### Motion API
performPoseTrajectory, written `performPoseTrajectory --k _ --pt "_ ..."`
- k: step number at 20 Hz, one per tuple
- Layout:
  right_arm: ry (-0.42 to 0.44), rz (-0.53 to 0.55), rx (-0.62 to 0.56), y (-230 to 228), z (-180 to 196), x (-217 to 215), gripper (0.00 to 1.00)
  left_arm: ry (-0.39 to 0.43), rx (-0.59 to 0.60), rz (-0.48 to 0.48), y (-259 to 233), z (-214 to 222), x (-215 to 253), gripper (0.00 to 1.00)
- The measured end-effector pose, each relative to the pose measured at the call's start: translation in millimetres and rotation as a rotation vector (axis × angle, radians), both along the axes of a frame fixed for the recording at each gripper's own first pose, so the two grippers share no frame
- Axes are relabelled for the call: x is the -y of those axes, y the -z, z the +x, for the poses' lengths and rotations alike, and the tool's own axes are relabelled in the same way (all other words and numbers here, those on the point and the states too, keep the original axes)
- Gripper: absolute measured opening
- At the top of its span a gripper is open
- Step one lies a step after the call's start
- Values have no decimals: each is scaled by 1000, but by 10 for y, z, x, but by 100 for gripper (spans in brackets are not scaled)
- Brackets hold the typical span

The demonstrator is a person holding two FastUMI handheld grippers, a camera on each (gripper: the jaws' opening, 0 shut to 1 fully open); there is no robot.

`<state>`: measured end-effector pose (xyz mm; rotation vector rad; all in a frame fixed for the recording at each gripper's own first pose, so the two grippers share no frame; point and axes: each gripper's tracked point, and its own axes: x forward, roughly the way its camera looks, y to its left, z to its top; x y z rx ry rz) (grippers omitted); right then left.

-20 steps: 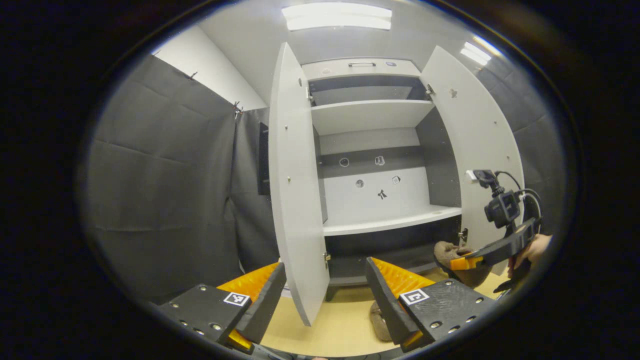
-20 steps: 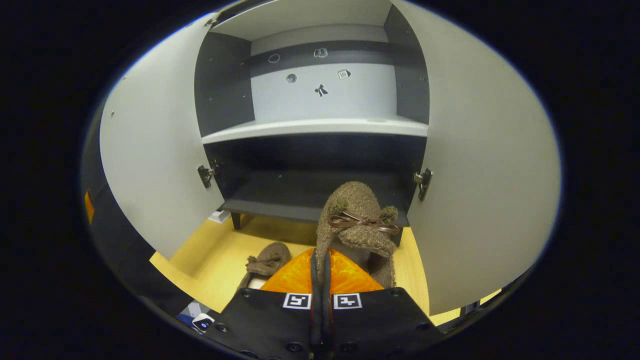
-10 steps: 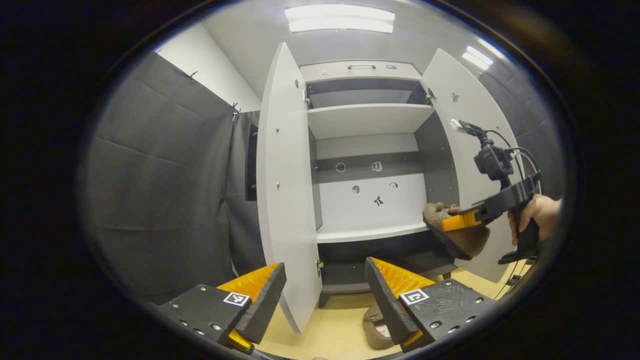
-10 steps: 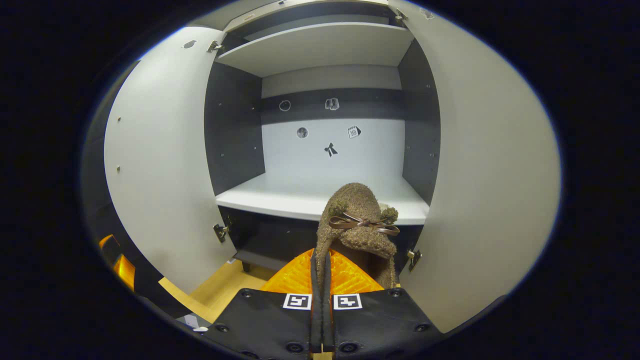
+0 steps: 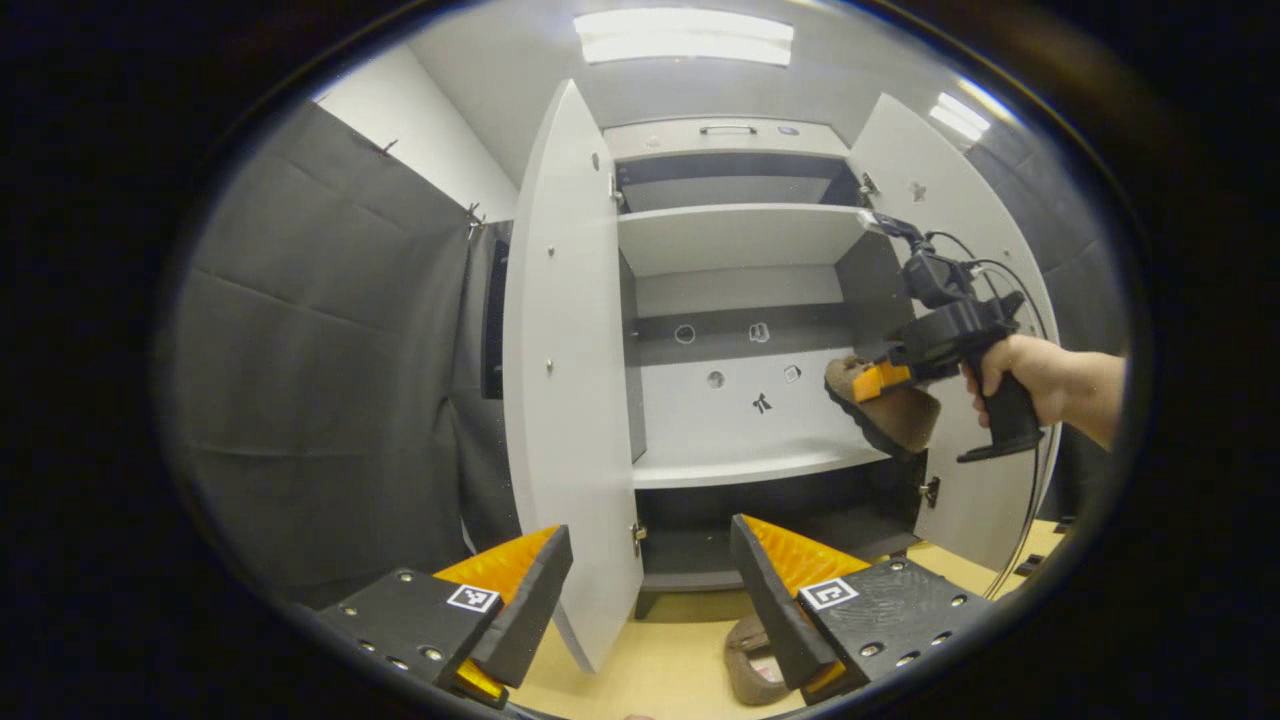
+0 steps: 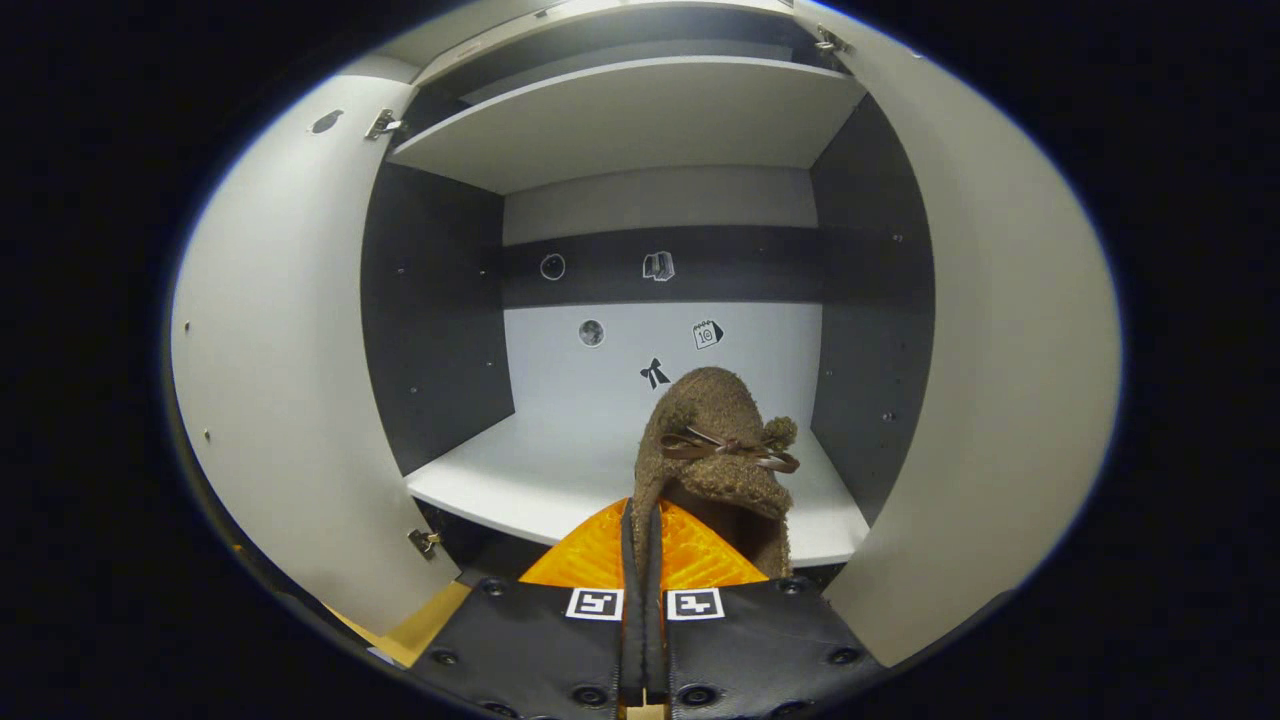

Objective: Grab one shoe with the right hand and put it into the shoe cabinet, grab the other shoe with the left hand and put it into the shoe cabinet; then close the right door with the right hand and the left door with the left hand.

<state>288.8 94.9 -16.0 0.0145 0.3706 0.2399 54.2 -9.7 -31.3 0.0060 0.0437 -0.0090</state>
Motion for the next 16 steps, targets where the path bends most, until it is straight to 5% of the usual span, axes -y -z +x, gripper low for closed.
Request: performPoseTrajectory --k 9,16 --pt "60 -17 -31 121 960 -104 2 2 -52 -7 161 129 24 93" --pt "58 -69 -36 300 1158 -169 12 8 -79 7 232 187 10 100"
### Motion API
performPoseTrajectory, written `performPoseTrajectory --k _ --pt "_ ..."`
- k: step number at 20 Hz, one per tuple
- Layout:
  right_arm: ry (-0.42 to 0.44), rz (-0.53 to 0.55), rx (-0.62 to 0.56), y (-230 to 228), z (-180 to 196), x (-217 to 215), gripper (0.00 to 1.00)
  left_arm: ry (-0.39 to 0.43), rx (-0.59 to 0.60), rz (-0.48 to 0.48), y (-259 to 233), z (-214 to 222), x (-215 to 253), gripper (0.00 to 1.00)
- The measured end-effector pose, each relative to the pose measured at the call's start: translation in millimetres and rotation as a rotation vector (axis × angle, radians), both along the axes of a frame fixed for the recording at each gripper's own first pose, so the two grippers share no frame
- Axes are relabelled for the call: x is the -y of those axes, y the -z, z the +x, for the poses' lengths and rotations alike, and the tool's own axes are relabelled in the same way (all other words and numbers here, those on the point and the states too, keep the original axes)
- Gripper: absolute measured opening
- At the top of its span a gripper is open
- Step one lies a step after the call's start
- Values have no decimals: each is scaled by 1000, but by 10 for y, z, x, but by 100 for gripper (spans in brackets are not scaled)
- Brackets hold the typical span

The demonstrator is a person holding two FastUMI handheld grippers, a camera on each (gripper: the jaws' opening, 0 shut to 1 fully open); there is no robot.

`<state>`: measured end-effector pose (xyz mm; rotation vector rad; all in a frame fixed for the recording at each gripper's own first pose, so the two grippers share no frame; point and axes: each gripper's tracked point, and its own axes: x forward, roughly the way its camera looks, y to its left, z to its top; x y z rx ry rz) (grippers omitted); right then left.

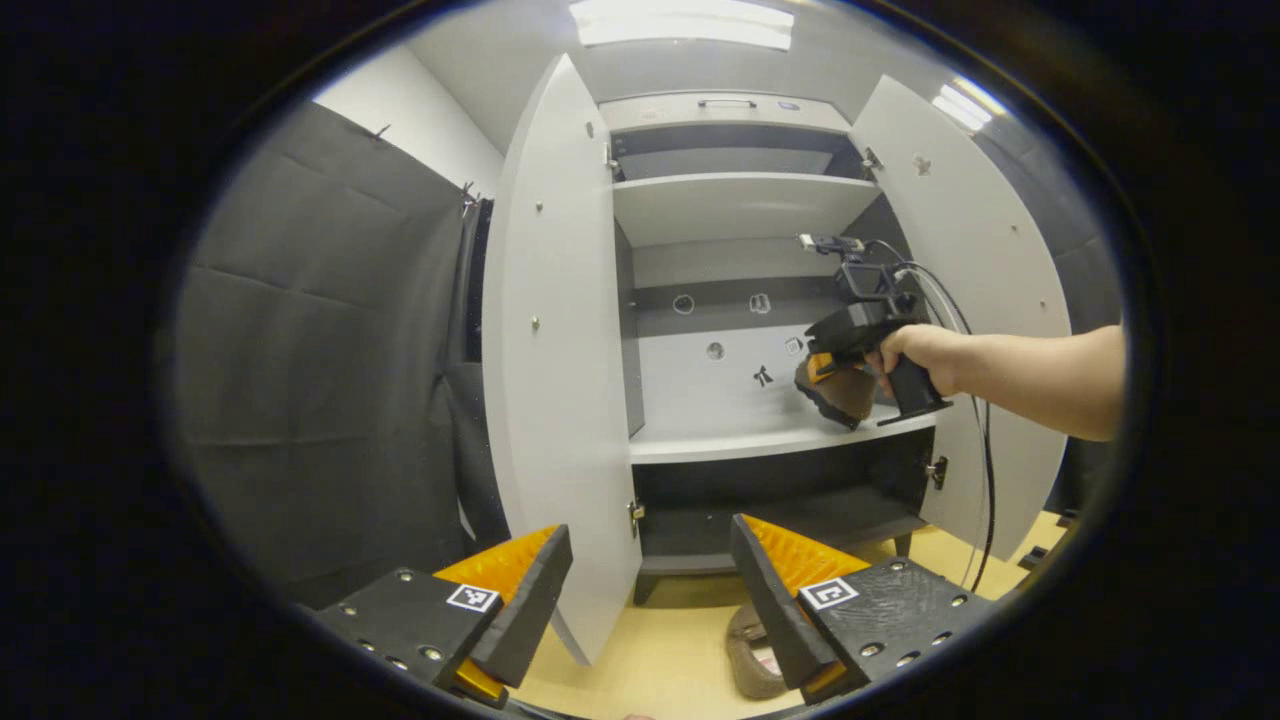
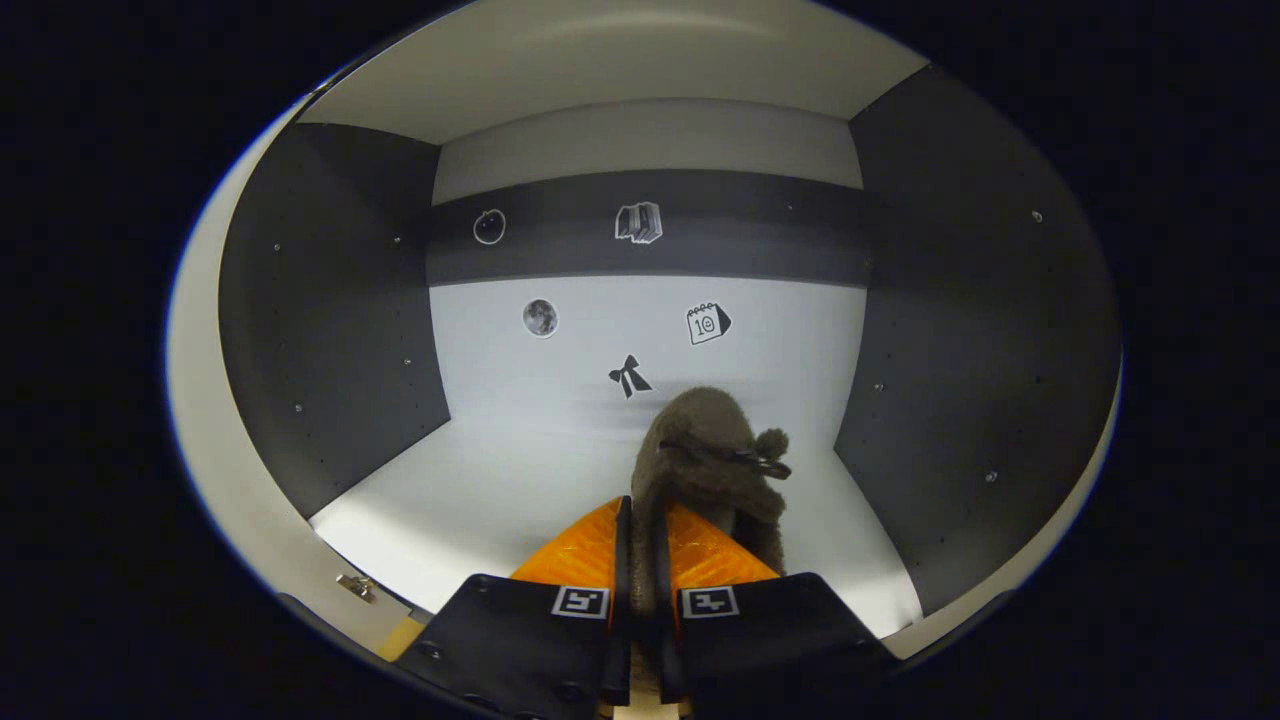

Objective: Grab one shoe with the right hand and put it into the shoe cabinet, grab the other shoe with the left hand and put it into the shoe cabinet; then close the right door with the right hand and the left door with the left hand.

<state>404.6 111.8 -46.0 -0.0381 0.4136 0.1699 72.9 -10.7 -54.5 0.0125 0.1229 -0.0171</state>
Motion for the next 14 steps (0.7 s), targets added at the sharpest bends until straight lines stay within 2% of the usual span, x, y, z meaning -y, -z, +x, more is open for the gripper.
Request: performPoseTrajectory --k 1,2,4,5,6,7,9,10,14 --pt "-15 6 33 -76 -24 -52 29 1 -5 0 13 1 4 93" --pt "-15 -2 65 -167 -53 -57 34 1 -8 -1 24 6 1 100" --pt "-25 -6 127 -303 -165 -52 77 7 -15 -4 63 22 -2 100" --pt "-22 1 155 -409 -221 -51 98 15 -19 -5 93 27 8 93" --pt "-24 11 187 -502 -318 -47 99 25 -19 -6 106 40 23 93" --pt "-23 20 217 -594 -420 -24 98 36 -23 -7 129 57 43 100" --pt "-23 29 272 -758 -641 30 98 64 -40 -14 212 91 126 100" --pt "-26 32 296 -834 -764 58 98 77 -48 -18 257 103 166 93" --pt "-43 29 368 -1051 -1324 185 97 125 -93 -55 491 153 316 93"
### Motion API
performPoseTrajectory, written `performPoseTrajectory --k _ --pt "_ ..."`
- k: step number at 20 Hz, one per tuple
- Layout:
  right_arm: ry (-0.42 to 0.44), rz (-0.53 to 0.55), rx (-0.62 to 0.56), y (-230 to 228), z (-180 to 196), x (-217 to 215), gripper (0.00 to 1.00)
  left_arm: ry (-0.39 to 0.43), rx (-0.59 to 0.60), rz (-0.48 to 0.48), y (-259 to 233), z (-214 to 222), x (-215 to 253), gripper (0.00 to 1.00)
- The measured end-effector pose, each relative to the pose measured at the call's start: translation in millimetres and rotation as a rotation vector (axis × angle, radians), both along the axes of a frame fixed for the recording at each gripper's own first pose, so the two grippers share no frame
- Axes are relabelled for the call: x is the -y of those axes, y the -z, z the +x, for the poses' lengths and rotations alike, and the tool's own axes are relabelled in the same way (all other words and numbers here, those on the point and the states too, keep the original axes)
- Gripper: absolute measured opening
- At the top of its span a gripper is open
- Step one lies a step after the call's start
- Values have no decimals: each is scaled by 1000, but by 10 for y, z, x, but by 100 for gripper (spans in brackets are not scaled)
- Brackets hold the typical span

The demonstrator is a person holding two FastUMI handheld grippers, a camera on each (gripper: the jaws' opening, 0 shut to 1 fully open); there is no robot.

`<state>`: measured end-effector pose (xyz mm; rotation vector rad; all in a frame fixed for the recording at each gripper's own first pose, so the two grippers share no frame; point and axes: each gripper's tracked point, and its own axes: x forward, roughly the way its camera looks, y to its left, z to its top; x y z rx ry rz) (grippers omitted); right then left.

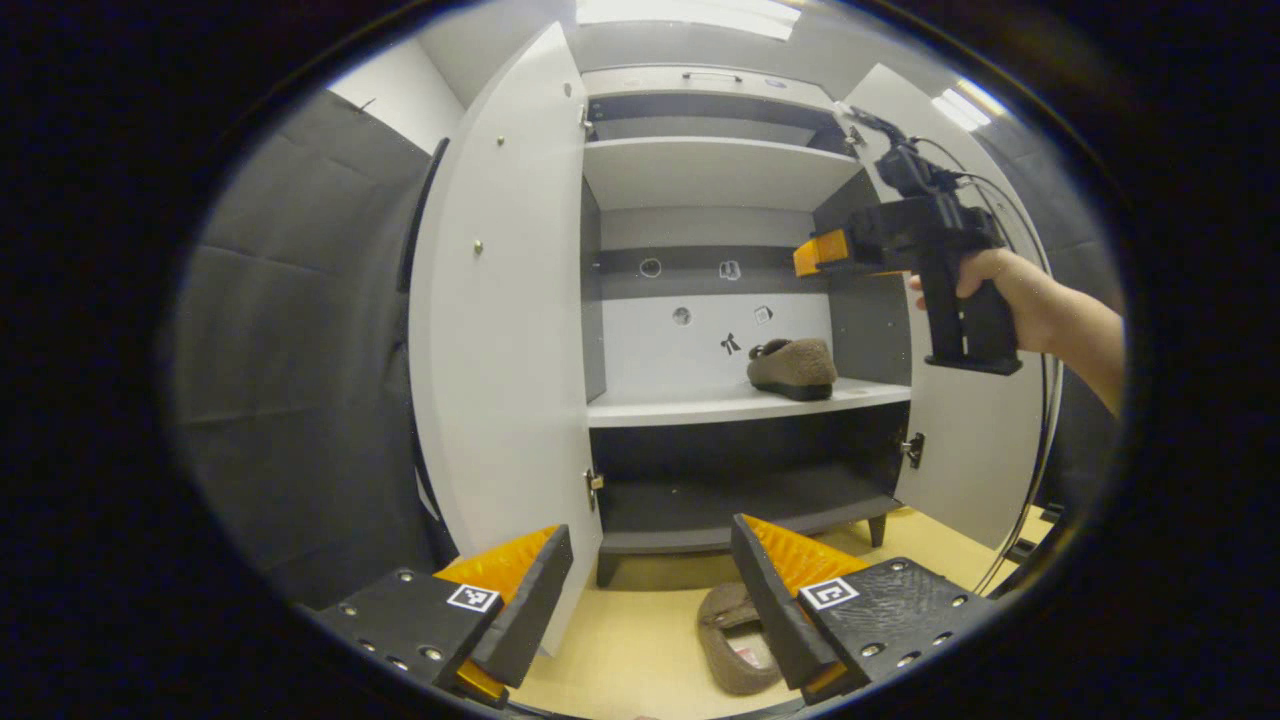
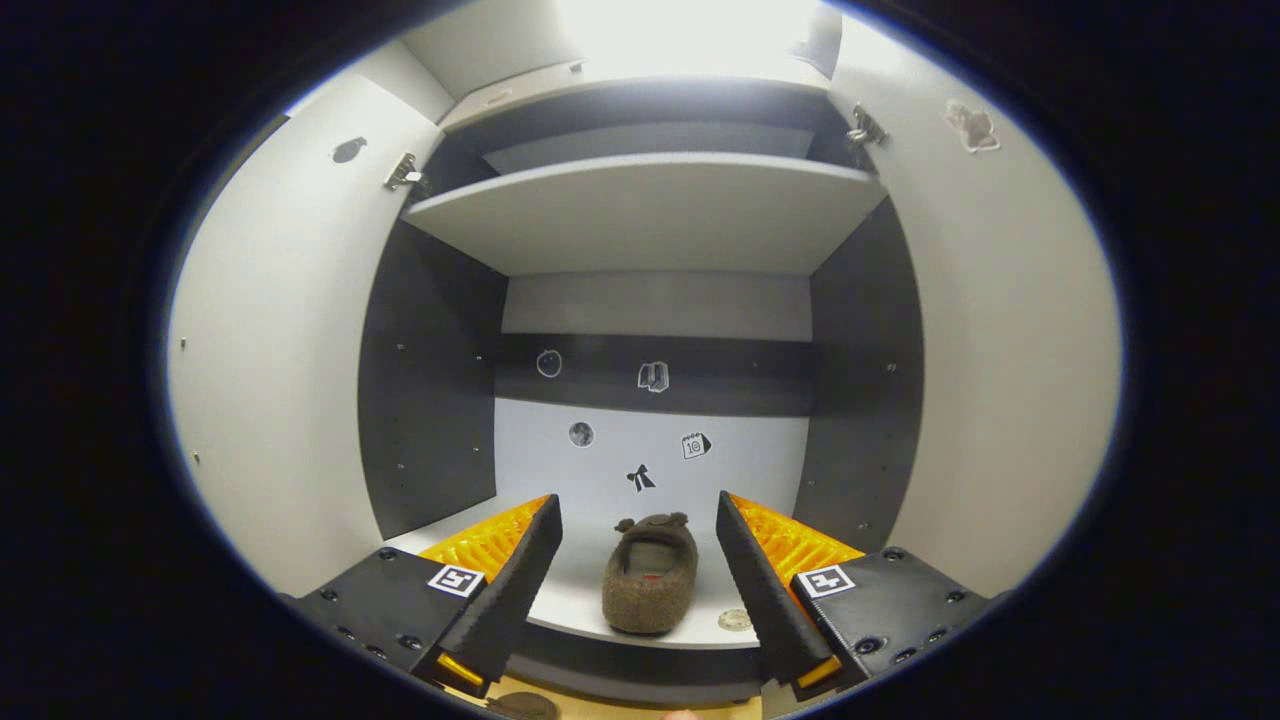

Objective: Grab one shoe with the right hand and put it into the shoe cabinet, grab the other shoe with the left hand and put it into the shoe cabinet; then close the right door with the right hand and the left door with the left hand.

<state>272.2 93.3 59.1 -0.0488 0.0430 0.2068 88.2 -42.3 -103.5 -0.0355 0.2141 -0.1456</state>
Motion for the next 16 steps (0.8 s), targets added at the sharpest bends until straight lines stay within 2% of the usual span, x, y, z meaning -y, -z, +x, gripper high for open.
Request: performPoseTrajectory --k 1,4,11,12,13,16 --pt "-5 -3 13 -27 -147 25 98 12 -14 -8 70 22 36 89" --pt "-15 -12 22 -35 -550 124 97 34 -50 -5 272 100 109 95" --pt "11 -44 54 79 -1150 369 98 109 -177 20 899 130 349 100" --pt "9 -38 51 100 -1225 384 97 125 -200 21 999 117 401 86" --pt "7 -34 48 131 -1292 401 98 140 -225 24 1110 98 452 93" --pt "25 -44 27 216 -1489 506 97 163 -295 36 1407 90 548 93"
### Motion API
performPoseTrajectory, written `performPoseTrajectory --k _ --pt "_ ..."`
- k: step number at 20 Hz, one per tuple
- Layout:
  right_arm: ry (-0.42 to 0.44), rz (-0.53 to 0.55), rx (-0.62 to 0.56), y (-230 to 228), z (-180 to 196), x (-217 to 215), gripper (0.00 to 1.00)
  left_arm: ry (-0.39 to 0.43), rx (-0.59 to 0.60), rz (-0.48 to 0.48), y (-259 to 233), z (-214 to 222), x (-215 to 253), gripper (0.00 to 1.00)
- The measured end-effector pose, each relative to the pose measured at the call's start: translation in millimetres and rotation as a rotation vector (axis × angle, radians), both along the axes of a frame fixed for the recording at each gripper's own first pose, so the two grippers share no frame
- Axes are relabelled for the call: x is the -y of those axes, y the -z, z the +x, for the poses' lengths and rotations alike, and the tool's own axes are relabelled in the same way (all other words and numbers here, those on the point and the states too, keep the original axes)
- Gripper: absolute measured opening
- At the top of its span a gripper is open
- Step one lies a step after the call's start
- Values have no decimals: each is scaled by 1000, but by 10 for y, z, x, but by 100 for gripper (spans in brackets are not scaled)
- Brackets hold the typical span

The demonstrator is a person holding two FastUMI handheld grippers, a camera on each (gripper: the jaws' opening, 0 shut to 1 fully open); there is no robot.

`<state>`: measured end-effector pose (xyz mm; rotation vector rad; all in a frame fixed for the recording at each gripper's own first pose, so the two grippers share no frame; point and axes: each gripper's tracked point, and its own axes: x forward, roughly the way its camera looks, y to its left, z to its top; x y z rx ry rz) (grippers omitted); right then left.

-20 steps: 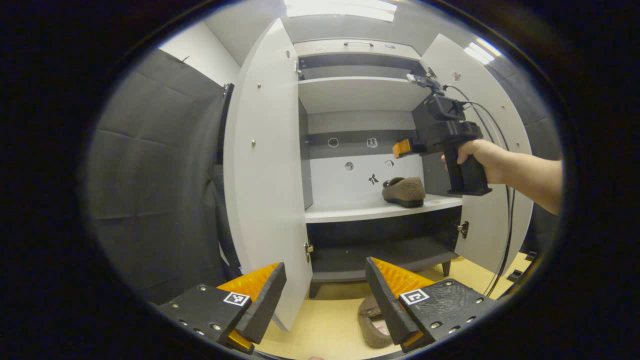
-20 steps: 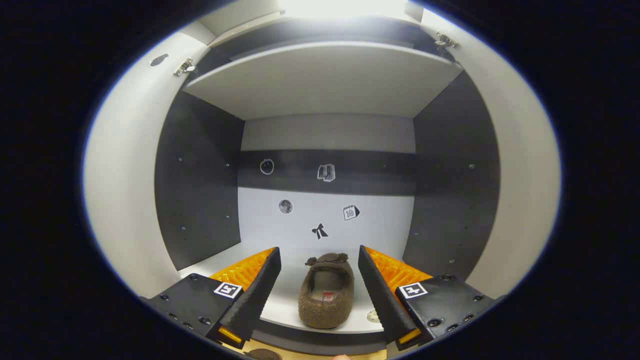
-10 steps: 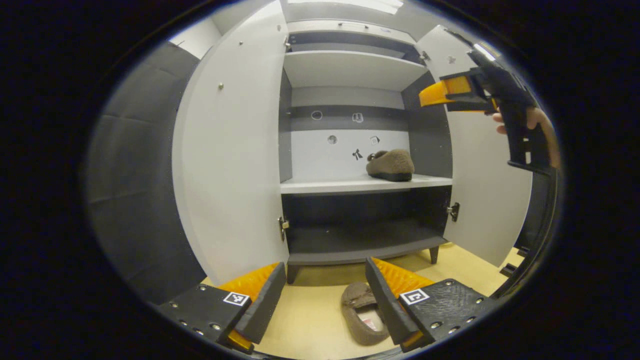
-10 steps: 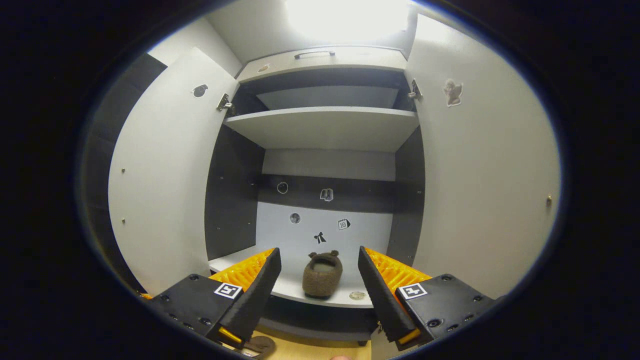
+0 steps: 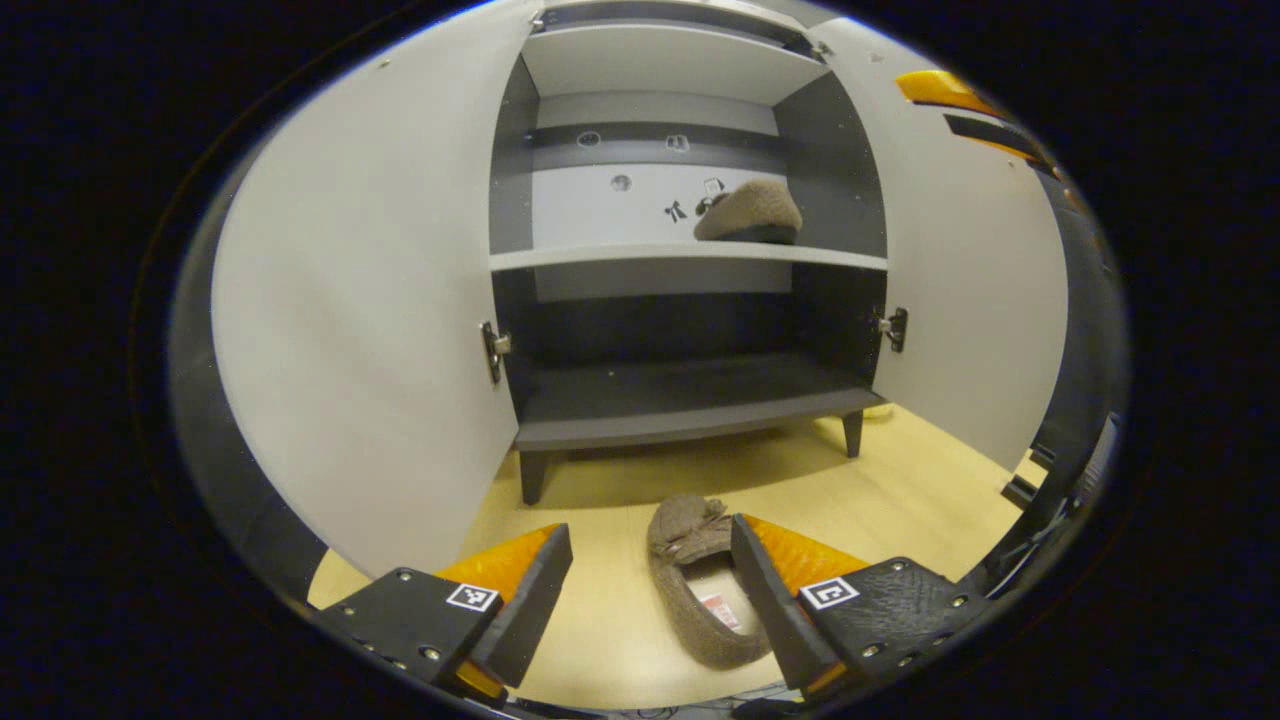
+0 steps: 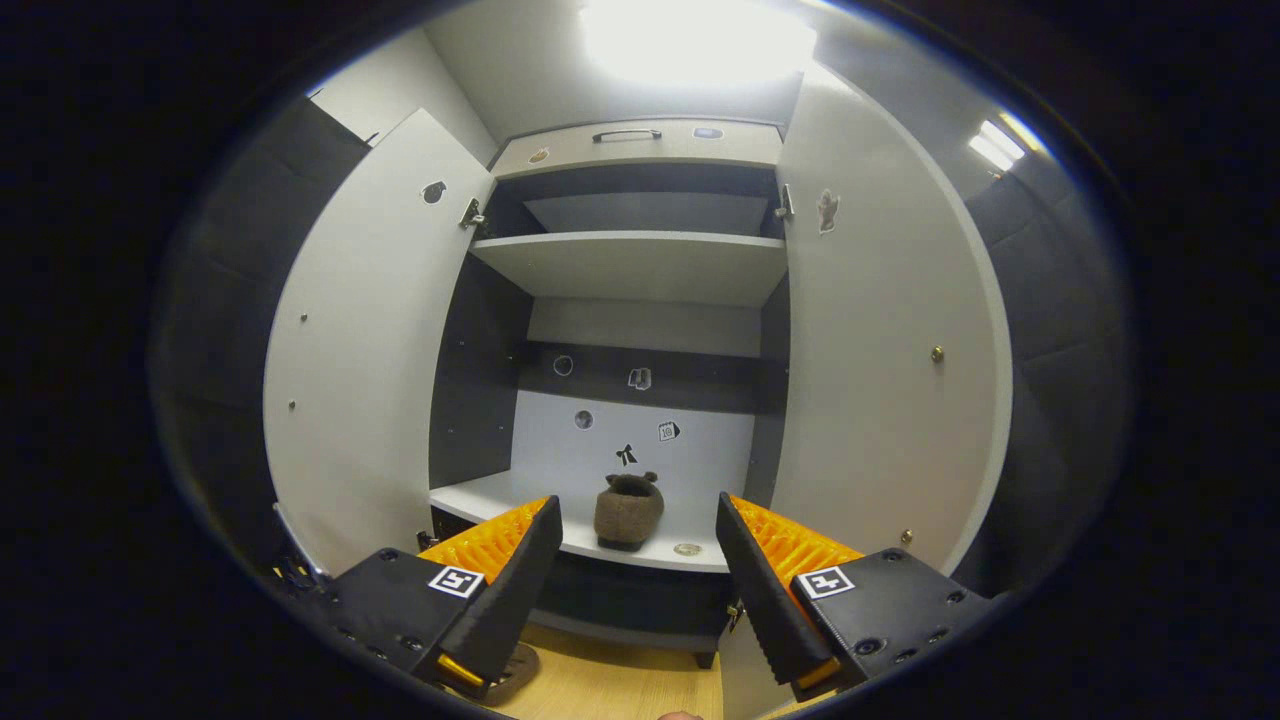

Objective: Grab one shoe with the right hand and put it into the shoe cabinet, grab the other shoe with the left hand and put it into the shoe cabinet; then close the right door with the right hand and the left door with the left hand.

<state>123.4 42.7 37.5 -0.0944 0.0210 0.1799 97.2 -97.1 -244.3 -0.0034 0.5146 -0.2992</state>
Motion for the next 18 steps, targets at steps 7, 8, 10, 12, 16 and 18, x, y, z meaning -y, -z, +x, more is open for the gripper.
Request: performPoseTrajectory --k 7,8,10,12,16,18 --pt "37 -5 -13 100 -386 184 98 -17 -156 -3 339 -62 56 93" --pt "38 -4 -19 129 -416 200 97 -23 -180 6 423 -55 50 93" --pt "48 -5 -31 174 -456 253 98 -37 -232 19 559 -105 33 93" --pt "58 -2 -44 205 -481 298 97 -45 -281 23 643 -150 17 93" --pt "71 4 -49 223 -491 331 98 -54 -295 8 733 -132 76 77" --pt "76 -2 -51 238 -482 345 98 -50 -331 -2 826 -160 115 59"
